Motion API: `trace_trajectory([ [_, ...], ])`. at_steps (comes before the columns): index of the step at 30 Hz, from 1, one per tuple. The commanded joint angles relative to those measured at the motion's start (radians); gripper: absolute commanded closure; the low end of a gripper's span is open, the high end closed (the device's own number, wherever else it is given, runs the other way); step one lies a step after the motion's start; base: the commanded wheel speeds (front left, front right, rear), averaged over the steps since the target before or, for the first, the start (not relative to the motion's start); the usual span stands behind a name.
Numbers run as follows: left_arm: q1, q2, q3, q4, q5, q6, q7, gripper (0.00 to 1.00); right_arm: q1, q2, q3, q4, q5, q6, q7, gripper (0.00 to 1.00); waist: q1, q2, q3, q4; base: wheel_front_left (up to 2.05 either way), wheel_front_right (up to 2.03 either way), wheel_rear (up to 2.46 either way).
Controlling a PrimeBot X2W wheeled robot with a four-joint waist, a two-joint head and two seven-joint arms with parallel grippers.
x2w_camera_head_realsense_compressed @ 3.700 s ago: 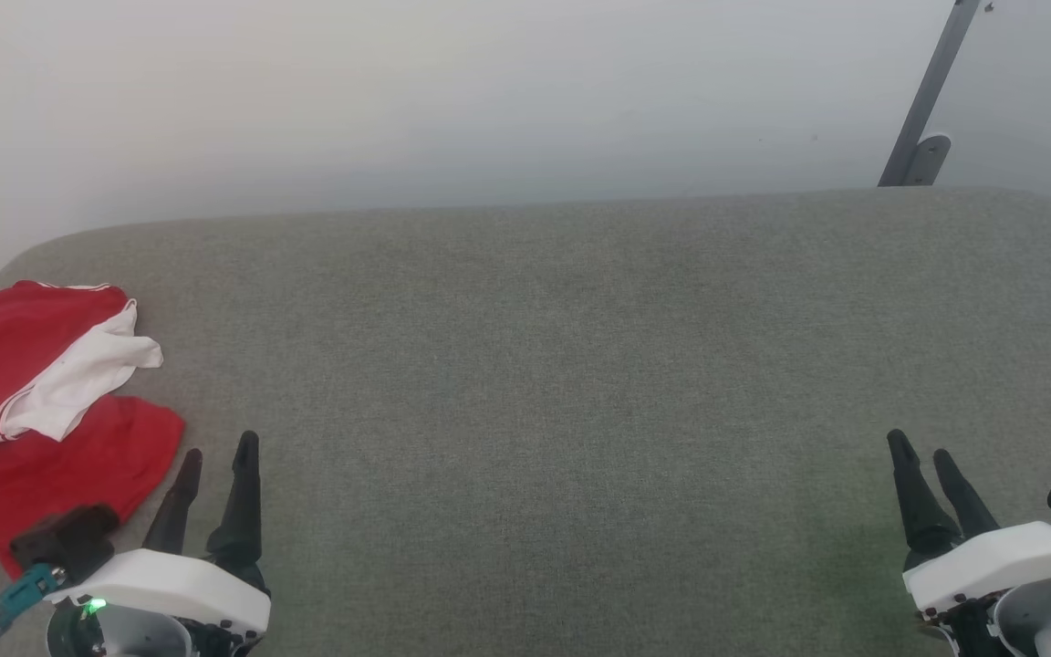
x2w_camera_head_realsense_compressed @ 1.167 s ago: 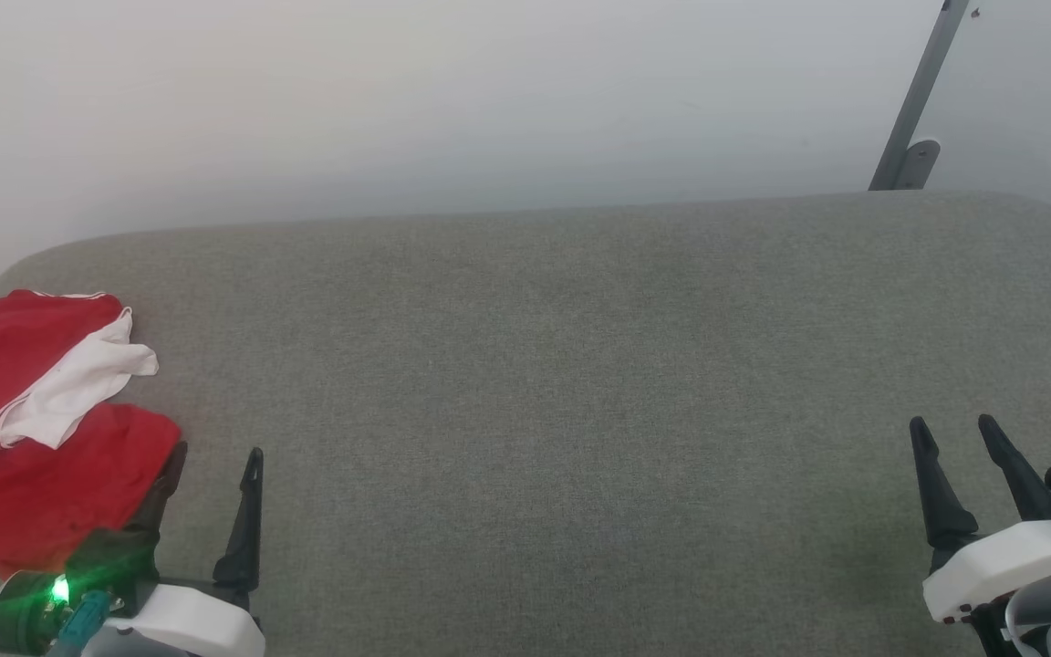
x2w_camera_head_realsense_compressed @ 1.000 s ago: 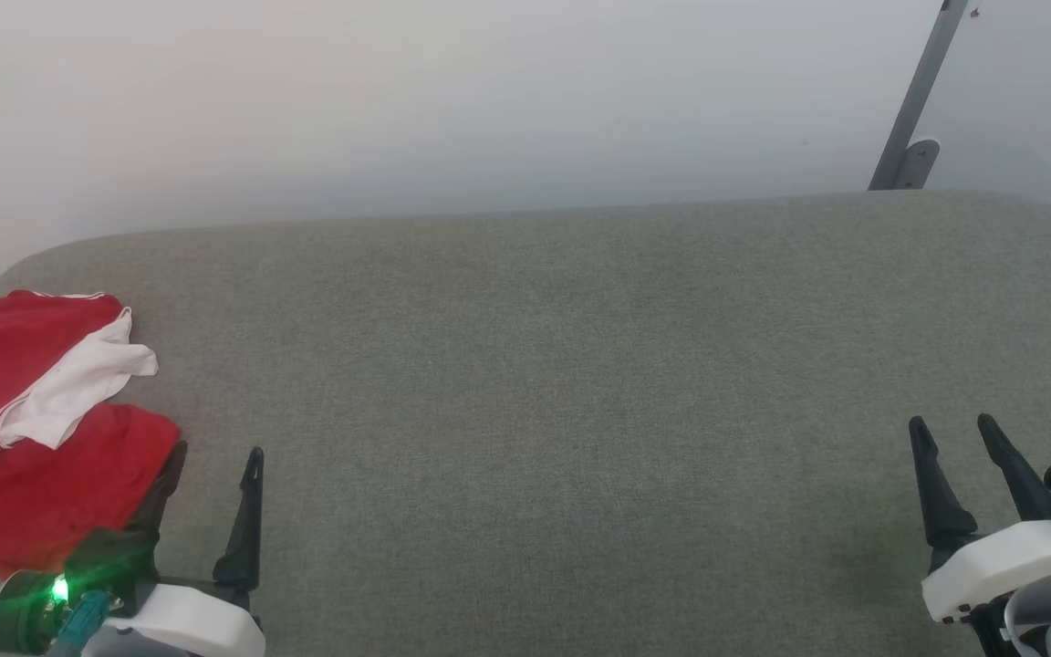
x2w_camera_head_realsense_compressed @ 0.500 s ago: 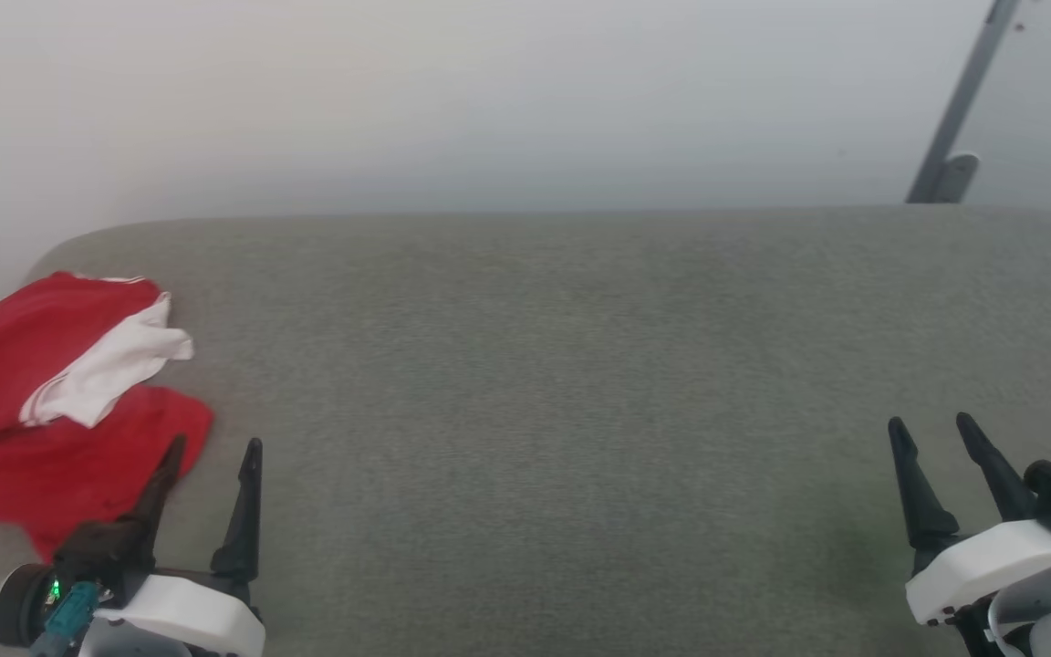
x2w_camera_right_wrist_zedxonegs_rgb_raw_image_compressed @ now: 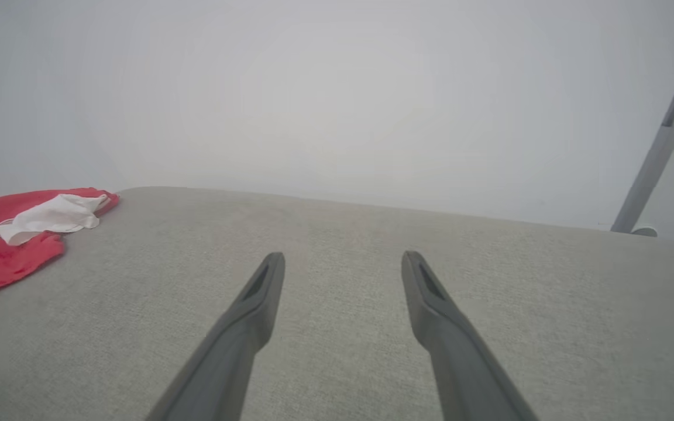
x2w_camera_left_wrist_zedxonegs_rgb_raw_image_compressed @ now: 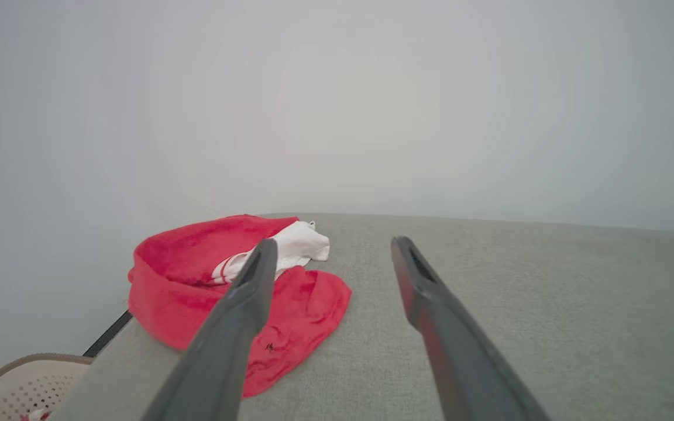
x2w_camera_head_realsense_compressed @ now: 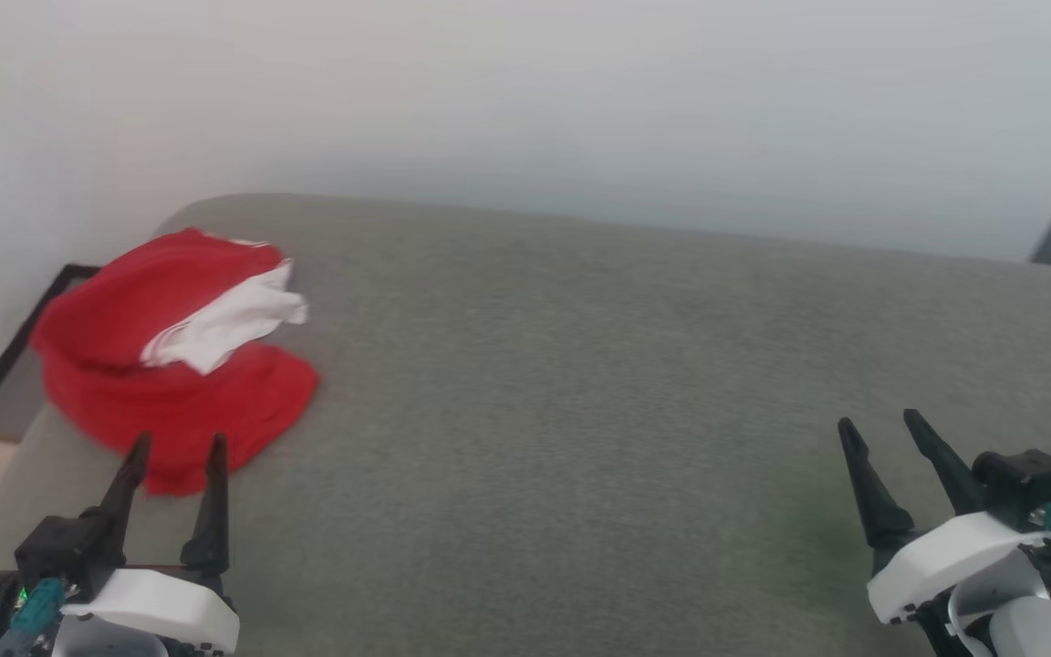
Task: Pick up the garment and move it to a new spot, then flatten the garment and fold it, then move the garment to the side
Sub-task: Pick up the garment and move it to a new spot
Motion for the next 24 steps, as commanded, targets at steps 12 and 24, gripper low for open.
trace_trajectory([
  [12,-0.006,-0.037,0.076,0.013,0.003,0.006,-0.005,0.0,-0.043,-0.007,0.059,0.043,0.02,0.0,-0.024,0.0,0.0,-0.0001,-0.012,0.148,0.0,0.0,0.0],
  [24,-0.03,-0.074,0.119,0.012,-0.01,0.003,-0.005,0.0,-0.057,-0.015,0.063,0.048,0.023,0.0,-0.03,0.0,0.0,-0.0001,0.001,0.175,0.0,0.0,0.0],
])
